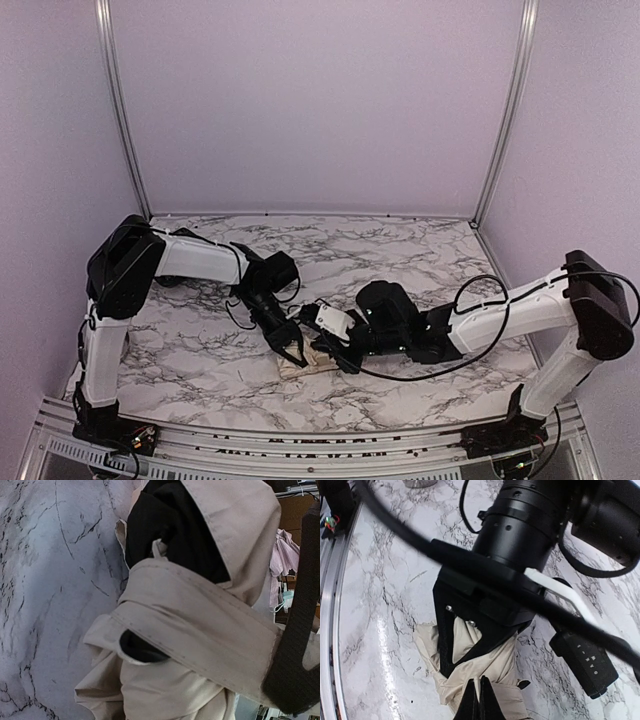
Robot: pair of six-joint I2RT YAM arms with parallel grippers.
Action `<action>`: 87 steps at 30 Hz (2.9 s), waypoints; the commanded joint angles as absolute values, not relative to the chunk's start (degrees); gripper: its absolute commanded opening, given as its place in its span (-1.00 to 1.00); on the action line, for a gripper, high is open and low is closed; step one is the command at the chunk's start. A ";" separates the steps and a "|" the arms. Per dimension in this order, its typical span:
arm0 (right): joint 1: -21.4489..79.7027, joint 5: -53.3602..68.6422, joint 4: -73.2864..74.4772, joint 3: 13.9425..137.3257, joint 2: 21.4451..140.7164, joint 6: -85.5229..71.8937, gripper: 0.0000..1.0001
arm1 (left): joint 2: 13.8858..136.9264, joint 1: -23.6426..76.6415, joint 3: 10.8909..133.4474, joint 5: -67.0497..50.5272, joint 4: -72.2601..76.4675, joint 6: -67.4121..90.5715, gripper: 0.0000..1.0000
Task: Put away the umbrella
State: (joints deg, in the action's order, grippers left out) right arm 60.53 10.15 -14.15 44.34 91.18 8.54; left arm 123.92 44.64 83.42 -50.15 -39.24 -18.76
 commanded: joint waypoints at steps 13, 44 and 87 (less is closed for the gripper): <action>83.12 -8.97 -2.10 46.03 95.42 35.30 -1.00 | 139.37 39.47 90.76 -30.53 -46.88 -22.89 -1.00; 87.05 -13.34 -8.95 36.46 108.70 32.61 -0.91 | 140.92 39.51 92.38 -22.67 -50.62 -25.69 -1.00; 68.50 -26.02 9.63 61.15 105.59 41.35 0.29 | 137.49 43.86 91.69 -20.55 -51.66 -28.27 -1.00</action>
